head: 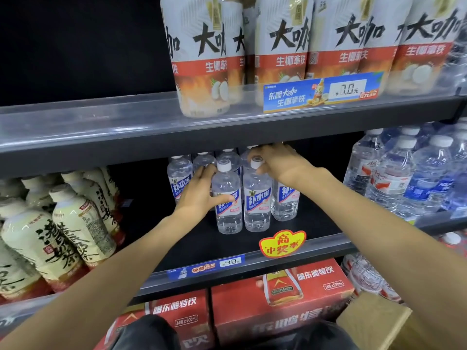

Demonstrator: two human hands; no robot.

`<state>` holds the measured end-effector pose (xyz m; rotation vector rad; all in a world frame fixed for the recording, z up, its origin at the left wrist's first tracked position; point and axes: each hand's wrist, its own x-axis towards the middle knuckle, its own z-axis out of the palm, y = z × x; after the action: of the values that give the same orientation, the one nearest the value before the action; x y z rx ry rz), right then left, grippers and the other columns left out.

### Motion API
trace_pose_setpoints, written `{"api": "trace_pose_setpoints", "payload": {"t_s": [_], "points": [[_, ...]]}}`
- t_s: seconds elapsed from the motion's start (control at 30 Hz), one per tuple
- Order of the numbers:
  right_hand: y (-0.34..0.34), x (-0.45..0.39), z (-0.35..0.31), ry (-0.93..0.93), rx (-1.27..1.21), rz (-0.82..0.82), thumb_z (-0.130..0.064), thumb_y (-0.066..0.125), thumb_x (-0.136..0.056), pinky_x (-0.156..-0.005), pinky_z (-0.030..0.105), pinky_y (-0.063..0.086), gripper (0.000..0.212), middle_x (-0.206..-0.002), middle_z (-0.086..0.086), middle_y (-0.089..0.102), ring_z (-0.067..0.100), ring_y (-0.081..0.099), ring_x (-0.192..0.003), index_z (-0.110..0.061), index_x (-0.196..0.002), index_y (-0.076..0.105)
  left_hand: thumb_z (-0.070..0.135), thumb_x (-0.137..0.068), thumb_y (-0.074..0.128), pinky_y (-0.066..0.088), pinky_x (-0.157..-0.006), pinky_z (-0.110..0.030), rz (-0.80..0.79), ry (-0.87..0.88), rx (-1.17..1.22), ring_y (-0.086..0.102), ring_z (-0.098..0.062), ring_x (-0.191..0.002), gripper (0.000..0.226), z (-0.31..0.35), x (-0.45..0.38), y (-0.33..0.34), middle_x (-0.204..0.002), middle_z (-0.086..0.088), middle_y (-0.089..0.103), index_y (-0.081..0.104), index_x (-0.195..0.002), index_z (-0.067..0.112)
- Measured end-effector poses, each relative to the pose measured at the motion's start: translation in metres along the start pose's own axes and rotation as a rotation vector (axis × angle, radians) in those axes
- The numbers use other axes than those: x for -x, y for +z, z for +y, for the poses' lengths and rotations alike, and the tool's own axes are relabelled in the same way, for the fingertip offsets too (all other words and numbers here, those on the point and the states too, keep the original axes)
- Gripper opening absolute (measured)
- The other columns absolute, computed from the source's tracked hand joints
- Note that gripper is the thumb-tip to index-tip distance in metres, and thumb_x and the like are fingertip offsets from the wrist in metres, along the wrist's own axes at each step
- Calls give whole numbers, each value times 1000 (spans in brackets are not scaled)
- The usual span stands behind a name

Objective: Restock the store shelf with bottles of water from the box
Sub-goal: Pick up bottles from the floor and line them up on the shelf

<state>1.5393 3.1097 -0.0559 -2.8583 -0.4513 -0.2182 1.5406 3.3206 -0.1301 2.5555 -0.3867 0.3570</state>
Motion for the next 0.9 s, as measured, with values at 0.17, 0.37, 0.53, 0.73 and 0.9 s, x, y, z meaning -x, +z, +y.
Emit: {"api": "trace_pose_setpoints", "payload": {"t_s": [0.17,0.37,0.53,0.73,0.9], "points": [[2,-2,8,-9,61,37,-2,55,-91,-92,39,50,35,-125,10,58,28,61,-108,-24,-117,61,48,-72,78,47,-88,-41,3,-24,-76,53,-31,-116,76,17,-10,12,-133,-8,43,40,-129,15],[5,-7,10,-2,100,89,-3,60,-89,-87,40,49,35,-127,10,59,32,59,-110,-24,-118,63,62,-71,70,49,-78,-41,38,-69,-201,58,-33,-111,84,21,-12,18,-139,-7,38,35,-135,20],[6,-7,10,-13,117,95,0,57,-90,-88,40,51,36,-125,11,58,31,61,-108,-22,-118,62,61,-74,68,49,-77,-41,30,-68,-183,60,-31,-107,81,20,-13,20,-140,-6,38,34,-134,20],[7,-3,4,19,190,69,-3,54,-93,-86,41,50,40,-127,14,55,36,57,-110,-23,-127,54,54,-80,68,51,-90,-44,-11,-100,-98,59,-29,-111,81,21,-8,22,-148,-5,29,27,-143,24],[21,13,-10,-71,243,308,-9,59,-87,-89,38,45,37,-125,2,57,27,50,-120,-21,-122,54,27,-85,71,45,-103,-45,-70,-41,21,44,-26,-130,87,11,16,8,-150,-5,28,17,-152,26]]}}
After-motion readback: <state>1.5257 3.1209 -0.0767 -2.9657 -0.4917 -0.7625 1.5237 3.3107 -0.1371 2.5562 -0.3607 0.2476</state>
